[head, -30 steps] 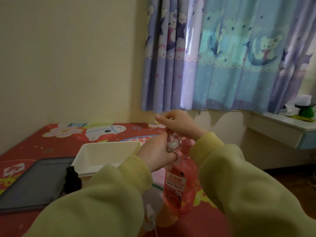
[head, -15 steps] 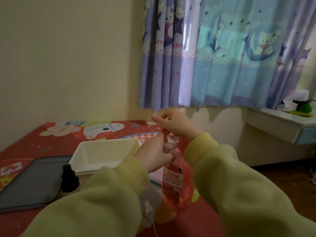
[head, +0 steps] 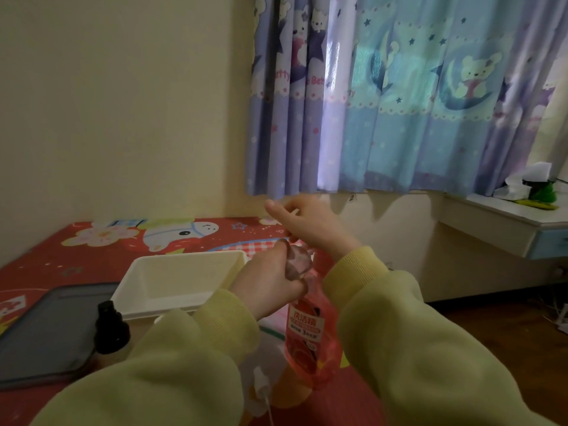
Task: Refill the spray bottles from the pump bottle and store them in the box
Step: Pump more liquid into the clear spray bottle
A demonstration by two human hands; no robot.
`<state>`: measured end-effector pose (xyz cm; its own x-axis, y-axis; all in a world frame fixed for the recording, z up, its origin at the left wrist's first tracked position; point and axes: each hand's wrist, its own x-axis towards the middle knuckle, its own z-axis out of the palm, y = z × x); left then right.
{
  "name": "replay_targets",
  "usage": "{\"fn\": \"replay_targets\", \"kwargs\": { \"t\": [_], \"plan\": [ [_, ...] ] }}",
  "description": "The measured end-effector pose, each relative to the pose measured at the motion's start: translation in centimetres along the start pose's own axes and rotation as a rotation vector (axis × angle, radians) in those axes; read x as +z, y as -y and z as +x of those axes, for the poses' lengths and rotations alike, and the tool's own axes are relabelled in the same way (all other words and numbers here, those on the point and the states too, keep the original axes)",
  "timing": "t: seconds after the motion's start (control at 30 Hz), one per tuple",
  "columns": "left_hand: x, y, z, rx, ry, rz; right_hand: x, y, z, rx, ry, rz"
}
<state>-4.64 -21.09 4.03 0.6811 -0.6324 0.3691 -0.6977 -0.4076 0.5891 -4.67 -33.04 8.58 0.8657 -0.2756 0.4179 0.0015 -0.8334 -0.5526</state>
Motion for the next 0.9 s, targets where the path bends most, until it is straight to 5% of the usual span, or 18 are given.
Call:
{"fn": "replay_targets", "kwargs": {
  "t": [0.6,0.9],
  "plan": [
    [0.3,0.1,-0.3,-0.032,-0.016,-0.101,0.0,0.2,-0.1,-0.045,-0.031,-0.004],
    [-1.2,-1.0,0.0,-0.027,0.001,-0.062,-1.5,1.8,0.1,-0.022,0.086,0.027]
  ]
}}
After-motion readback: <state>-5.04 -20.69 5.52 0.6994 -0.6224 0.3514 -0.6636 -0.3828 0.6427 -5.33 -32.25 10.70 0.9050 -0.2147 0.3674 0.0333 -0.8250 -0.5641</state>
